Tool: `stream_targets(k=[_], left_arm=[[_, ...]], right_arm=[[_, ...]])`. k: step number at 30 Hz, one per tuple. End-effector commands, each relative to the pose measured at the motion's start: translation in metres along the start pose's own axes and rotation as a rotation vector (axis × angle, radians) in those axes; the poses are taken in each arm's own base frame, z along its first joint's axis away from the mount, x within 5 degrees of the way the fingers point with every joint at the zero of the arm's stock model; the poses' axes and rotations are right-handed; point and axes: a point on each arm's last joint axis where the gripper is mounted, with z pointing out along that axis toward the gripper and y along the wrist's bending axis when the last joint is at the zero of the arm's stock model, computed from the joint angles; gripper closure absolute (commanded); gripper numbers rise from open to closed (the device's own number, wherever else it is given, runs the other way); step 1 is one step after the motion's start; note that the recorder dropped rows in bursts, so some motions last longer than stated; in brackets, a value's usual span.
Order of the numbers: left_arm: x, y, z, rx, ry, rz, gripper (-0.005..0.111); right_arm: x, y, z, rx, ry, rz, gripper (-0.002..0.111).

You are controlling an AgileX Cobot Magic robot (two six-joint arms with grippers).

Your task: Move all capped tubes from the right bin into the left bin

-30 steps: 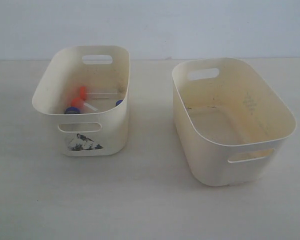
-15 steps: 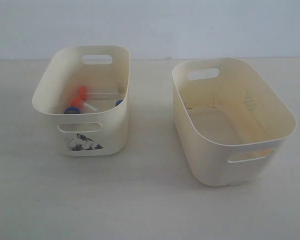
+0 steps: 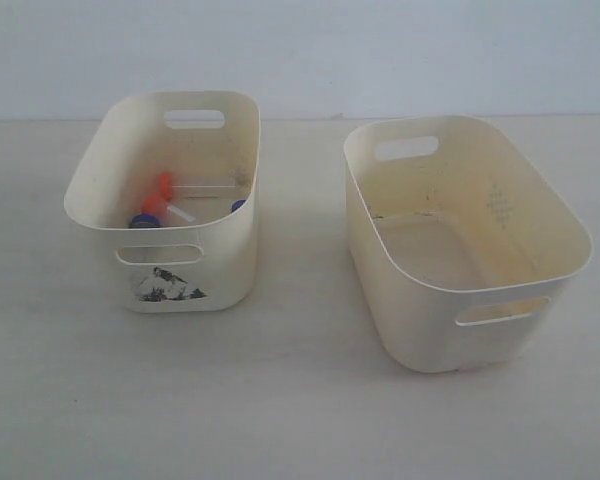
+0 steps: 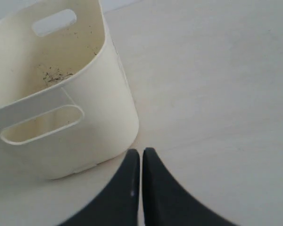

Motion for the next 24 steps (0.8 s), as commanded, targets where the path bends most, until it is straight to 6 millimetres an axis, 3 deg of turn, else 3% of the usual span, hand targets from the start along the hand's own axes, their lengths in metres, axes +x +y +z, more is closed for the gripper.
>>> stream_targets(k=[1, 7, 24], left_arm=[[-0.0021, -0.0001, -0.0005, 0.002, -0.015, -0.023, 0.102], [-0.0021, -0.0001, -0.0005, 0.002, -0.015, -0.023, 0.102], [-0.0021, -0.0001, -0.0005, 0.002, -0.015, -0.023, 0.102]], right_arm=[[0.0004, -0.0002, 0.0006, -0.012, -0.009, -0.047, 0.107], [-0.0066, 0.0006, 0.0003, -0.031, -0.083, -0.147, 0.107], [-0.0067, 0.0004, 0.0003, -0.03, -0.084, -0.149, 0.107]])
